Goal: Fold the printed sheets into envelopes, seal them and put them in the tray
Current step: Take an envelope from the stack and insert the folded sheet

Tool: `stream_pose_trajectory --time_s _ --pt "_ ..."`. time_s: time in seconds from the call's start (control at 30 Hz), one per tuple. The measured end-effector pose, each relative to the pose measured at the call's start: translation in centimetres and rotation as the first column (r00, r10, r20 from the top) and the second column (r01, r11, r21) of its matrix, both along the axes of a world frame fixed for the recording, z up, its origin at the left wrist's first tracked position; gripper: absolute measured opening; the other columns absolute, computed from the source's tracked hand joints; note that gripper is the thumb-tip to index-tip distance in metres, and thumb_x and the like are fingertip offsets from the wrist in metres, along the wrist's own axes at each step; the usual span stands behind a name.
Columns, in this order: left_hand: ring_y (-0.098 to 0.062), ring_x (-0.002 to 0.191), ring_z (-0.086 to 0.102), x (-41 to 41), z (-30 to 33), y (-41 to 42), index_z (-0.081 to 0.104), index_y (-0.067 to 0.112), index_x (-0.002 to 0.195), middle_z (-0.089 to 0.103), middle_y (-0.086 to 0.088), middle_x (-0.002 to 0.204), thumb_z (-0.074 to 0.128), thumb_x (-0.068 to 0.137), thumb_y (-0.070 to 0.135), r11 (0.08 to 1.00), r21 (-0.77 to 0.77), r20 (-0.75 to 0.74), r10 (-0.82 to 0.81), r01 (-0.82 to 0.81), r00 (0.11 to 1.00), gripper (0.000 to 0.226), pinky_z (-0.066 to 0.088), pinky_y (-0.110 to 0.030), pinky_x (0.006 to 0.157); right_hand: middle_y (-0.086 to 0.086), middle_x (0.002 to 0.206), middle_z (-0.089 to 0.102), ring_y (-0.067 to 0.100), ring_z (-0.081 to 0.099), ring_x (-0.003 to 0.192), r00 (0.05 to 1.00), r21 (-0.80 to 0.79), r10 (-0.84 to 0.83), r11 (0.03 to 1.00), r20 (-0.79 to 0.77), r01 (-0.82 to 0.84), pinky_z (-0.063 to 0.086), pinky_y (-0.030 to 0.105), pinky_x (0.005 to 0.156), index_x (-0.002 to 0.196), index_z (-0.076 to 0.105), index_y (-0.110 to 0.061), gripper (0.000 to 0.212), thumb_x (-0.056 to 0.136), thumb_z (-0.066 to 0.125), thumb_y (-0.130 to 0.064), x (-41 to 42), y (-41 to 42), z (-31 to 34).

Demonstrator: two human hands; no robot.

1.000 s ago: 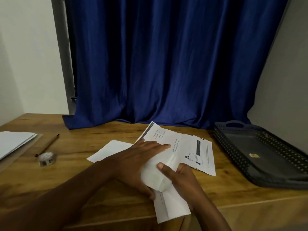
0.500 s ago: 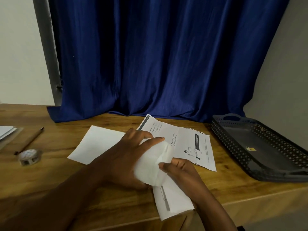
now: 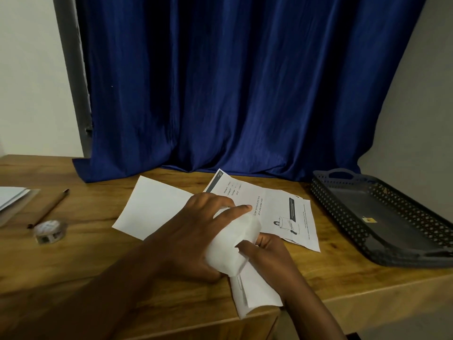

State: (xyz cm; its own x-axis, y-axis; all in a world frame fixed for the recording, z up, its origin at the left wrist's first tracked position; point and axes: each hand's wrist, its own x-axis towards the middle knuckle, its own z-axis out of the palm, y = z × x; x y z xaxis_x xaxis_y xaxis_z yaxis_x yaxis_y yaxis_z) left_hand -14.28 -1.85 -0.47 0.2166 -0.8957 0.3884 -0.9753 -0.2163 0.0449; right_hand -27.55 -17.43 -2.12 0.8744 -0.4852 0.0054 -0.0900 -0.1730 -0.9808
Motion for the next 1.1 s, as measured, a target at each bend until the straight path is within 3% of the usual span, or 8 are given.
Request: stream_pose_trajectory --time_s 0.17,0.47,0.53,0.7,0.83,0.97,1.03,1.1 --pt "-0.007 0.135 0.028 0.1 0.0 -0.1 0.014 0.045 0.156 0.031 0.013 0.154 0.071 0.062 0.08 1.0 0.004 -0.013 -0.008 0.008 1.0 0.115 0.025 -0.035 0.111 -0.007 0.058 0.071 0.003 0.068 0.053 1.0 0.027 -0.013 1.0 -0.022 0.013 0.047 0.013 0.046 0.056 0.073 -0.022 0.033 0.087 0.072 -0.013 0.0 0.1 0.1" --pt "-0.001 0.134 0.025 0.4 -0.4 -0.2 0.011 0.049 0.155 0.029 0.019 0.15 0.075 0.061 0.077 0.999 -0.032 -0.085 -0.014 0.011 0.996 0.117 0.025 -0.03 0.106 -0.022 0.071 0.074 -0.001 0.071 0.067 0.998 0.059 -0.013 0.998 0.063 0.009 0.048 0.009 0.05 0.073 0.076 -0.041 0.023 0.065 0.078 -0.063 -0.3 1.2 0.8" --pt "0.001 0.134 0.026 0.6 -0.5 -0.3 0.012 0.049 0.154 0.03 0.02 0.15 0.074 0.061 0.078 0.999 -0.042 -0.1 -0.017 0.012 0.995 0.116 0.024 -0.03 0.108 -0.022 0.074 0.074 -0.001 0.072 0.07 0.994 0.055 -0.009 0.999 0.106 0.004 0.049 0.008 0.052 0.072 0.073 -0.055 0.012 0.066 0.081 -0.062 -0.5 1.4 0.9" --pt "0.006 0.134 0.024 1.4 -0.6 0.1 0.013 0.048 0.154 0.028 0.024 0.151 0.071 0.061 0.083 0.996 -0.09 -0.129 0.011 -0.023 0.992 0.115 0.024 -0.028 0.11 -0.004 0.073 0.077 0.007 0.072 0.066 0.988 0.124 -0.03 0.992 0.152 0.011 0.05 0.012 0.056 0.068 0.08 -0.024 0.024 0.08 0.074 -0.044 -0.7 0.9 0.5" --pt "0.004 0.133 0.025 2.2 -0.6 0.7 0.012 0.049 0.154 0.027 0.024 0.151 0.067 0.06 0.087 0.988 -0.135 -0.121 0.063 -0.08 0.991 0.116 0.03 -0.032 0.11 -0.018 0.103 0.076 0.01 0.071 0.099 0.981 0.129 -0.118 0.987 0.152 0.099 0.056 0.018 0.075 0.096 0.081 -0.032 0.021 0.096 0.065 -0.019 -1.8 -0.7 0.1" --pt "0.002 0.132 0.028 2.6 -0.6 0.7 0.006 0.053 0.151 0.029 0.021 0.152 0.066 0.06 0.089 0.982 -0.159 -0.102 0.084 -0.1 0.991 0.115 0.031 -0.031 0.109 -0.045 0.11 0.039 -0.007 0.057 0.099 0.974 -0.127 -0.13 0.98 0.186 0.155 0.05 0.006 0.067 0.136 0.033 -0.061 0.07 0.093 0.069 -0.019 -4.0 -2.7 1.8" --pt "-0.004 0.133 0.031 2.7 -0.6 0.5 0.005 0.051 0.152 0.03 0.017 0.153 0.065 0.06 0.088 0.98 -0.163 -0.078 0.099 -0.111 0.992 0.116 0.032 -0.034 0.11 -0.037 0.112 0.053 0.005 0.069 0.093 0.981 -0.126 -0.092 0.985 0.17 0.115 0.057 0.017 0.072 0.142 0.022 -0.06 0.084 0.087 0.074 -0.024 -5.2 -3.8 2.7" --pt "-0.008 0.133 0.034 2.6 -0.5 0.4 0.007 0.049 0.152 0.033 0.014 0.152 0.067 0.06 0.086 0.975 -0.19 -0.066 0.101 -0.112 0.993 0.115 0.033 -0.037 0.111 -0.023 0.11 0.072 0.009 0.074 0.093 0.987 -0.154 -0.046 0.986 0.152 0.07 0.061 0.023 0.071 0.137 0.044 -0.049 0.069 0.079 0.078 -0.032 -6.4 -4.5 3.8"
